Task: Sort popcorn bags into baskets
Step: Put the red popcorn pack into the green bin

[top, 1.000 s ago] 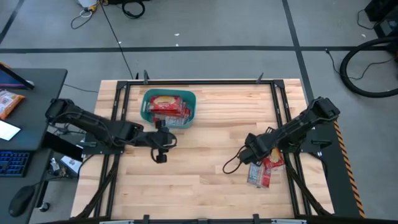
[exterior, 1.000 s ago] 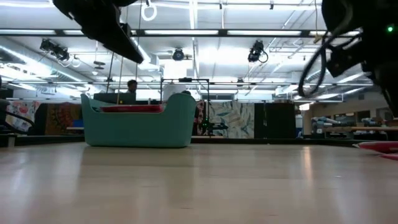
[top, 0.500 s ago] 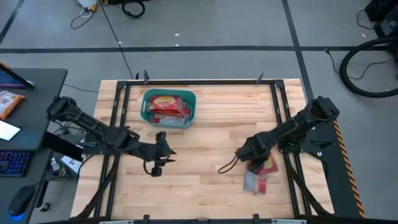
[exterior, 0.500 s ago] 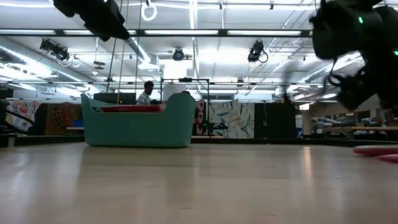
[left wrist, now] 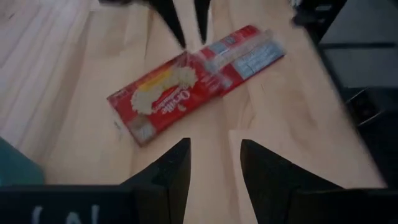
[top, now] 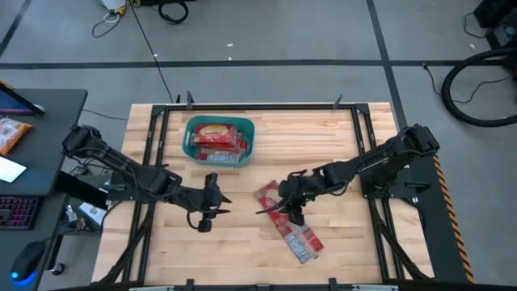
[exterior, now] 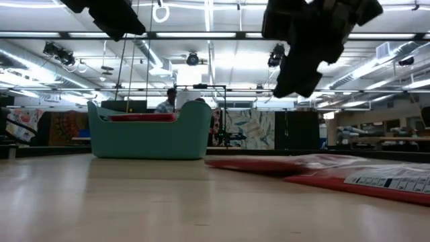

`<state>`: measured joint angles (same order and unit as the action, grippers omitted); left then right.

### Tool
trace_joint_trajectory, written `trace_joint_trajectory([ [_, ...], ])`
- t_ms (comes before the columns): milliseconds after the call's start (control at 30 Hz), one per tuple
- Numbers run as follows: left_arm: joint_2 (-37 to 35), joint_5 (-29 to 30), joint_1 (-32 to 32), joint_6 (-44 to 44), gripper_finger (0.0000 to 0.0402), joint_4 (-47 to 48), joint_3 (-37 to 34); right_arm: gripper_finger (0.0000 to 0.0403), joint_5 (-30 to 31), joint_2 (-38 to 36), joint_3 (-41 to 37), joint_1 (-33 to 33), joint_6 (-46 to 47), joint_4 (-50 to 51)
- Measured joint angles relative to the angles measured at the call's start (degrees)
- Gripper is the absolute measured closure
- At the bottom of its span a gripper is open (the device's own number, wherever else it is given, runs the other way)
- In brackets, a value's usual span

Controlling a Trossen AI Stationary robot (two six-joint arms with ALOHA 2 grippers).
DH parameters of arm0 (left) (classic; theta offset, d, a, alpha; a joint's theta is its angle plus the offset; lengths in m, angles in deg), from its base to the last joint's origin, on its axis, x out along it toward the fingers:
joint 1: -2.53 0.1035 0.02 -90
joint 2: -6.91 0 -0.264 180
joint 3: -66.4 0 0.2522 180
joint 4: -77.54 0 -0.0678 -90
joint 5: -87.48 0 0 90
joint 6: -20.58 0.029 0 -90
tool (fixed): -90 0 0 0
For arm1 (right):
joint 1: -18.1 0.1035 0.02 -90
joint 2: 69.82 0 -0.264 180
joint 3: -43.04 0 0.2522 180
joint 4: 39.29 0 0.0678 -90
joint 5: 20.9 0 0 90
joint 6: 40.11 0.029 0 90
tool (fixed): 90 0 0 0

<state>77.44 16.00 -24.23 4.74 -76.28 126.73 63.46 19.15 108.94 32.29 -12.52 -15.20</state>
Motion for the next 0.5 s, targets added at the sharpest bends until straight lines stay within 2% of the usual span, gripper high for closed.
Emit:
trace_joint_trajectory([
  [267,7.60,2.57,0.58,4.04,0.0257,-4.07,-0.07,0.0276,6.22,-0.02,0.67,1.63,2.29,14.35],
  [500,16.32,2.88,2.28,9.32,0.0257,-13.37,-0.07,0.0276,7.40,-0.04,-2.42,1.86,6.01,17.53],
])
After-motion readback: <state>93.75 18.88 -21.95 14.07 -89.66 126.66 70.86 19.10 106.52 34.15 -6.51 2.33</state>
